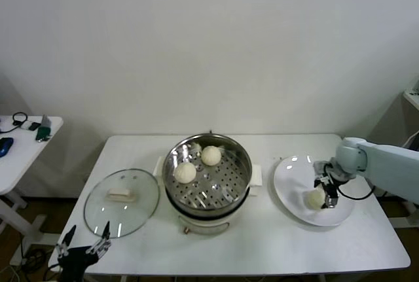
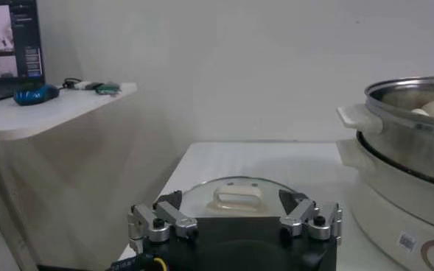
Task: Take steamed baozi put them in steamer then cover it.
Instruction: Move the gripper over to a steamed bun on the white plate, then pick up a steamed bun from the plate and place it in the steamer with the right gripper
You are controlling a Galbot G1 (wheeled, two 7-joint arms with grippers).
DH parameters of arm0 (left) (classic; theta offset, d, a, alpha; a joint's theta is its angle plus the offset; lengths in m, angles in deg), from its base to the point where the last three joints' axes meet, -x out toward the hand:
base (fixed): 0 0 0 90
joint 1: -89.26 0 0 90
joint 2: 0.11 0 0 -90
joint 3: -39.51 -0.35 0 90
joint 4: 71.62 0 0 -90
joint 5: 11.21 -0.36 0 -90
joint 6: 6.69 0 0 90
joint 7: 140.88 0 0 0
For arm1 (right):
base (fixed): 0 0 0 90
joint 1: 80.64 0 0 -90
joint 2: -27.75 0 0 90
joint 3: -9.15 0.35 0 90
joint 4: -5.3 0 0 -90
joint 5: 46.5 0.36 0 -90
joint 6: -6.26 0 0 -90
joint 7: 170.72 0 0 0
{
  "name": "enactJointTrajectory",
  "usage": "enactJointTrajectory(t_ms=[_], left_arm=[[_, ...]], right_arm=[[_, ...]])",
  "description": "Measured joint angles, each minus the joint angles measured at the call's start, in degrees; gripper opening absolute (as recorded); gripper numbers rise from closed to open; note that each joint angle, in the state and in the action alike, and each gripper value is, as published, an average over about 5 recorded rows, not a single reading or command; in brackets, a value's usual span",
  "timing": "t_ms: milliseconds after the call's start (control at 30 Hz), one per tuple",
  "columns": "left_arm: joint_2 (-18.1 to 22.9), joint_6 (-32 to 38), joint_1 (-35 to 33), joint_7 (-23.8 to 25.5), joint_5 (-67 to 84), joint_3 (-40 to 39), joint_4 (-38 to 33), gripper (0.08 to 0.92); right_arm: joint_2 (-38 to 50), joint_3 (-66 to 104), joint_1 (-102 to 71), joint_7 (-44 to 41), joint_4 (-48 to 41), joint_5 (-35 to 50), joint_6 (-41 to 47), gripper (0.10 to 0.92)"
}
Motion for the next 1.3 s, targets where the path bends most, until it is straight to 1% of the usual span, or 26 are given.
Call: enactJointTrajectory(t_ms=[200,300,500,700,1000,1133,1300], left_arm=[[0.0,-0.1,0.1,0.0,0.0,0.0,0.1,0.823],[-0.1,-0.2,0.1,-0.1,0.0,0.0,0.1,0.823],[-0.3,-0.3,0.2,-0.1,-0.3,-0.1,0.2,0.823],[-0.3,-0.6,0.2,-0.1,-0.9,-0.5,0.0,0.823],[-0.3,-0.9,0.4,0.0,-1.3,-0.6,-0.5,0.823],[-0.3,-0.7,0.3,0.0,-1.3,-0.5,-0.5,0.823],[-0.4,-0.6,0.2,0.0,-1.2,-0.2,-0.5,0.823]], right_arm=[[-0.2,0.7,-0.6,-0.2,-0.6,-0.3,-0.2,0.675],[-0.1,0.3,0.2,-0.7,-0.4,-0.2,-0.7,0.657],[-1.1,-3.9,7.3,-2.8,1.2,1.1,-3.6,0.653],[-4.7,-9.9,20.5,-5.8,4.0,3.8,-9.9,0.653],[-12.9,-11.1,37.3,-9.4,11.5,5.0,-21.8,0.653],[-16.6,-9.1,40.7,-9.9,16.5,3.8,-25.8,0.653],[-21.4,-6.7,41.7,-9.9,21.5,0.9,-28.6,0.653]])
